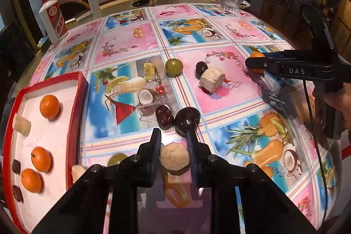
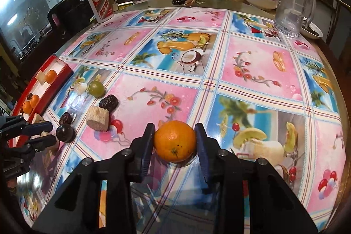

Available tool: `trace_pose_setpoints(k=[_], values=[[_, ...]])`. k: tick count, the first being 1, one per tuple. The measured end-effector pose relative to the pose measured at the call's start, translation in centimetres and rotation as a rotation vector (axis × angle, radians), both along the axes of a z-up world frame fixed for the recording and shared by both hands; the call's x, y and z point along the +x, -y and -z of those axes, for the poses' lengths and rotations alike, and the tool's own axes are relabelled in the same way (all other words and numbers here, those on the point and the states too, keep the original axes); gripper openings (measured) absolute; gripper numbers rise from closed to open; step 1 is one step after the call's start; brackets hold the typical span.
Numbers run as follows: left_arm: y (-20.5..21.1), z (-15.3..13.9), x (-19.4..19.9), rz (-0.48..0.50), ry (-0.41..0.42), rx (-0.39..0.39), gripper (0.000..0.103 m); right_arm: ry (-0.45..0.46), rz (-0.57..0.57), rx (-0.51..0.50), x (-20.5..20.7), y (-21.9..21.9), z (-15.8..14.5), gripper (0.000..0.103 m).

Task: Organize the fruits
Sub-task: 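Grasp an orange with the right tool while the left tool grasps a white cylinder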

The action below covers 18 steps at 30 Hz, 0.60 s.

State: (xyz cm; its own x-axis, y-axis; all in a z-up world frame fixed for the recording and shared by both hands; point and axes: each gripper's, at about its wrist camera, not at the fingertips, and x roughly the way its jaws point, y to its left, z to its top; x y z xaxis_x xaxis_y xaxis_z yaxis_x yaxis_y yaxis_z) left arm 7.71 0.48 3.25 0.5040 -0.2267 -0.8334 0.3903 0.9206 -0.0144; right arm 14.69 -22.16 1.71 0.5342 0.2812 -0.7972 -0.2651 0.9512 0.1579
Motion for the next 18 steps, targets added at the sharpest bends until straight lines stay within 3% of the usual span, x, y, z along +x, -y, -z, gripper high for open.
trace_pose_setpoints(k=[7, 11, 14, 18], values=[[0.5, -0.1, -1.2, 0.014, 0.022, 0.046, 0.025, -0.023, 0.020, 0.012, -1.0, 0.8, 0.0, 0.039], [0.4, 0.7, -1.4, 0.009, -0.012, 0.063, 0.051, -0.036, 0.031, 0.000, -0.7, 0.6, 0.1, 0.039], [0.1, 1.4, -1.7, 0.013, -0.009, 0.055, 0.049, -0.018, 0.023, -0.035, -0.7, 0.0, 0.0, 0.039], [-0.6, 1.4, -1.5, -0.013, -0.017, 0.003, 0.026, 0.000, 0.023, -0.064, -0.8, -0.4, 0.0, 0.039]])
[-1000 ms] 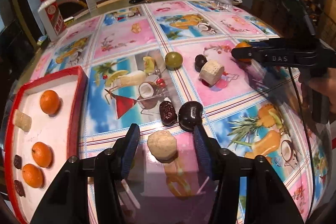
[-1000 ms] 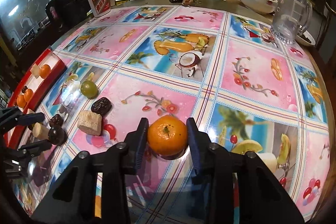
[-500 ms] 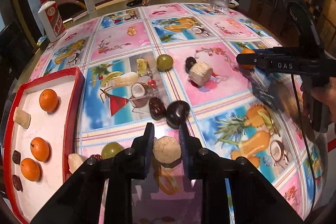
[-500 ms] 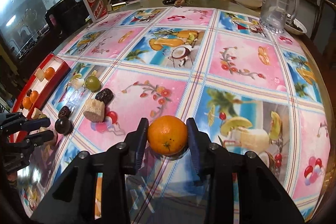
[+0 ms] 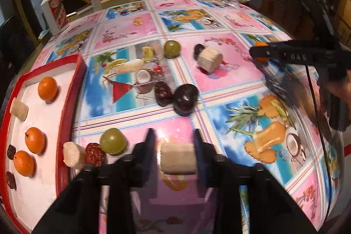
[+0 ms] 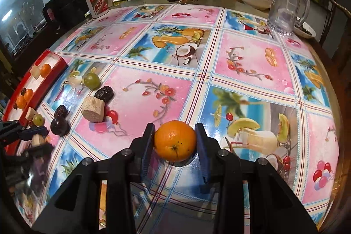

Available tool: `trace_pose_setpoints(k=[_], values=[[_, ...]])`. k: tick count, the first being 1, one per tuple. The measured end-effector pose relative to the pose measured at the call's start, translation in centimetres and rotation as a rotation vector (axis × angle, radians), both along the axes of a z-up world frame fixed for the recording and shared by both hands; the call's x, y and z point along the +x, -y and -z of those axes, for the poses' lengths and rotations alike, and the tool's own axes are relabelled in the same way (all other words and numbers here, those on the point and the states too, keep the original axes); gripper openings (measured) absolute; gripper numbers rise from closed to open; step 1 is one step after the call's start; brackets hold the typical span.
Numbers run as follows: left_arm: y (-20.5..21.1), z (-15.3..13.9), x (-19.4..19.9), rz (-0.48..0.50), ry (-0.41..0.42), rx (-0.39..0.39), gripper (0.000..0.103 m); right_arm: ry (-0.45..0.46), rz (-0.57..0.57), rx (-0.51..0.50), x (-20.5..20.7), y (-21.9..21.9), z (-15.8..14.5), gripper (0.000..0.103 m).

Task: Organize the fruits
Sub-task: 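Grasp an orange with the right tool while the left tool grasps a white cylinder, then carry the orange and white cylinder into the red tray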

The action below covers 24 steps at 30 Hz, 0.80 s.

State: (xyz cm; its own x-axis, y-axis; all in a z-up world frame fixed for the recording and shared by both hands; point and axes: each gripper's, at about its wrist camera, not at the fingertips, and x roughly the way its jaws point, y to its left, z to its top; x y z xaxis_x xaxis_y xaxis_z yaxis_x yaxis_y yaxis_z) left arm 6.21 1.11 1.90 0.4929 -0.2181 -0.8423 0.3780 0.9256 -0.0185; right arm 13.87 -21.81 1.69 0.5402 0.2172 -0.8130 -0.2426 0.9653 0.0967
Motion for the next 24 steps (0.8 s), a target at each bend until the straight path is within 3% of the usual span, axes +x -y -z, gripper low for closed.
trace_pose_setpoints(k=[3, 7, 17, 24], values=[[-0.6, -0.1, 0.1, -0.019, -0.025, -0.039, 0.026, 0.007, 0.002, 0.001, -0.5, 0.0, -0.2, 0.039], [-0.8, -0.1, -0.6, -0.032, -0.024, -0.033, 0.026, 0.016, 0.001, 0.007, -1.7, 0.0, -0.5, 0.039], [-1.5, -0.4, -4.6, -0.089, -0.049, -0.125, 0.026, 0.005, -0.020, 0.049, -7.0, -0.9, -0.7, 0.039], [-2.2, -1.8, -6.6, -0.101, -0.020, -0.163, 0.026, -0.026, -0.051, 0.061, -9.6, -3.6, -0.7, 0.039]])
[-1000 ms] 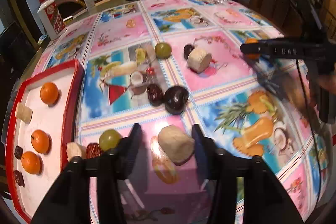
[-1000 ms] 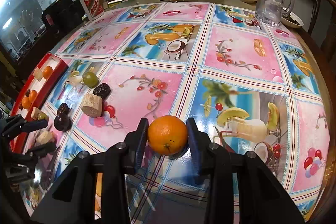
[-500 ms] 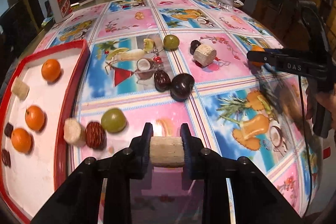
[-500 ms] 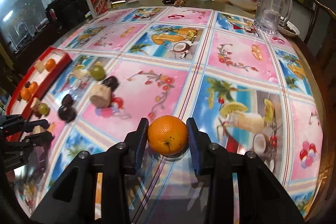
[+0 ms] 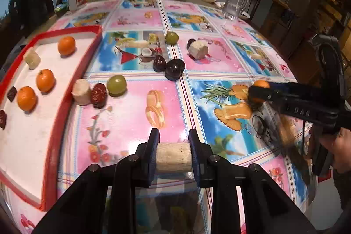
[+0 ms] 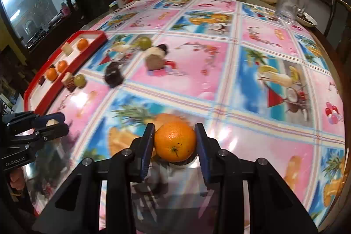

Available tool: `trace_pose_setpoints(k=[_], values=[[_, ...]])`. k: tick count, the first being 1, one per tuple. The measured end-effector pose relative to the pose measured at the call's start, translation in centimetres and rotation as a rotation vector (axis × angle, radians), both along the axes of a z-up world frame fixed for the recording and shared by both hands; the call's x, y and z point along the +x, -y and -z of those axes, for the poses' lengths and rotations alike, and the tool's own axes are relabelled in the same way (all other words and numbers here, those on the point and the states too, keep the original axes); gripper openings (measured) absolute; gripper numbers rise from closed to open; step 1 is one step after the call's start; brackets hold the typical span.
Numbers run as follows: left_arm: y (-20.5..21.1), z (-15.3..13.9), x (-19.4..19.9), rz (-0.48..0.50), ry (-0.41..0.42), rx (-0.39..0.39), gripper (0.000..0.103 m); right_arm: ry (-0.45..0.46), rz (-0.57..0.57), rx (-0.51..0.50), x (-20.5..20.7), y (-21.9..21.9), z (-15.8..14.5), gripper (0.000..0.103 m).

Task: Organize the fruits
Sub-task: 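Carry the orange and white cylinder into the red tray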

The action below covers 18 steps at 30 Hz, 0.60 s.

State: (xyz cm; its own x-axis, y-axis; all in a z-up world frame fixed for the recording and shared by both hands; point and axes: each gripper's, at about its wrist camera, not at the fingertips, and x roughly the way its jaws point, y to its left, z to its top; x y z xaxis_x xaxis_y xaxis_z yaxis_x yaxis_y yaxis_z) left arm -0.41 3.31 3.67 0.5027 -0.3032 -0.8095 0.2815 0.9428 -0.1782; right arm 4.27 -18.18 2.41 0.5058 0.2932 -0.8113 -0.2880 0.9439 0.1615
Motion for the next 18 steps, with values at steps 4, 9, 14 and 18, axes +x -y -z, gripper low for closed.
trace_pose_setpoints(k=[4, 9, 14, 18], values=[[-1.2, -0.9, -0.4, -0.009, 0.024, -0.013, 0.026, 0.009, -0.051, -0.004, -0.4, -3.3, -0.8, 0.039], [-3.9, -2.2, -0.4, -0.046, 0.055, -0.025, 0.026, 0.040, -0.120, 0.008, 0.1, -7.9, -2.5, 0.039], [-7.3, -3.0, 0.0, -0.101, 0.088, -0.012, 0.026, 0.067, -0.220, 0.014, 0.9, -14.2, -3.7, 0.039], [-10.7, -3.3, 0.6, -0.161, 0.101, 0.005, 0.026, 0.076, -0.293, 0.019, 1.5, -19.3, -4.1, 0.039]])
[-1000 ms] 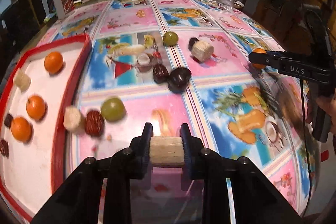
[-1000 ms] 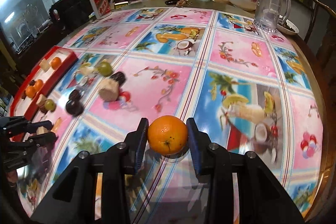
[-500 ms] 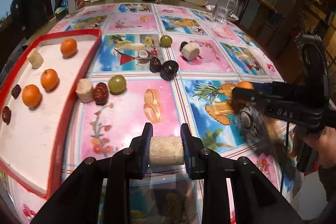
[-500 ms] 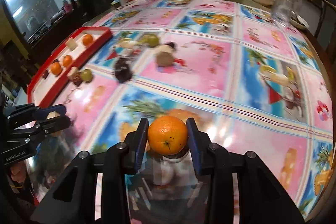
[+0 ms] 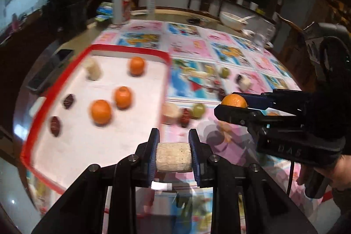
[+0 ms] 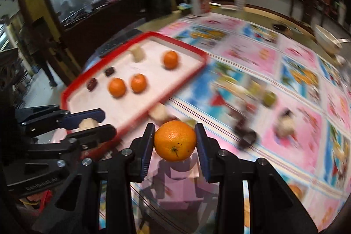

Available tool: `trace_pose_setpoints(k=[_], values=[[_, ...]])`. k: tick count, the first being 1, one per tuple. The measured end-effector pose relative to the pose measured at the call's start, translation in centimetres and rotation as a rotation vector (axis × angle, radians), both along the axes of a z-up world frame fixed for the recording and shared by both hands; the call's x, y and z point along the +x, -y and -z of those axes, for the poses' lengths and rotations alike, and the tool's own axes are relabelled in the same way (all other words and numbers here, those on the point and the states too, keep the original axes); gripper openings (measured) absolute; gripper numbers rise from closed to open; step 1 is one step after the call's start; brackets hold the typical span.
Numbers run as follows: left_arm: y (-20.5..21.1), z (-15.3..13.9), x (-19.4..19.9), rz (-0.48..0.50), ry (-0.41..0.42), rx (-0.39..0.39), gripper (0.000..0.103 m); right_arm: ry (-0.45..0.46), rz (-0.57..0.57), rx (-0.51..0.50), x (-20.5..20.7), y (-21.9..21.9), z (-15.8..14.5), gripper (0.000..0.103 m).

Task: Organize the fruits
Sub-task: 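Carry the orange and white cylinder into the red tray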

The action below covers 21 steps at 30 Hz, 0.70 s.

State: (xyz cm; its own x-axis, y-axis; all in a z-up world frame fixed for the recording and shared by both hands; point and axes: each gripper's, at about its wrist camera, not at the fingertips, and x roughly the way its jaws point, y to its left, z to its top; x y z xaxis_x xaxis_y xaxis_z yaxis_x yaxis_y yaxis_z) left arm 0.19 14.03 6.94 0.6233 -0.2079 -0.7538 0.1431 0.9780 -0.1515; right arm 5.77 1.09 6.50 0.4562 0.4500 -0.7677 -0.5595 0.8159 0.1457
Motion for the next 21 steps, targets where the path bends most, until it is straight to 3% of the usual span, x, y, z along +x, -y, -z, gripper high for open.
trace_pose_setpoints(k=[11, 21], values=[[-10.0, 2.3, 2.0, -0.204, -0.050, 0.063, 0.026, -0.035, -0.124, -0.023, 1.5, -10.1, 1.6, 0.039], [-11.8, 4.8, 2.5, -0.239, -0.106, 0.085, 0.027, -0.070, -0.153, -0.097, 1.6, -12.8, 4.5, 0.039]])
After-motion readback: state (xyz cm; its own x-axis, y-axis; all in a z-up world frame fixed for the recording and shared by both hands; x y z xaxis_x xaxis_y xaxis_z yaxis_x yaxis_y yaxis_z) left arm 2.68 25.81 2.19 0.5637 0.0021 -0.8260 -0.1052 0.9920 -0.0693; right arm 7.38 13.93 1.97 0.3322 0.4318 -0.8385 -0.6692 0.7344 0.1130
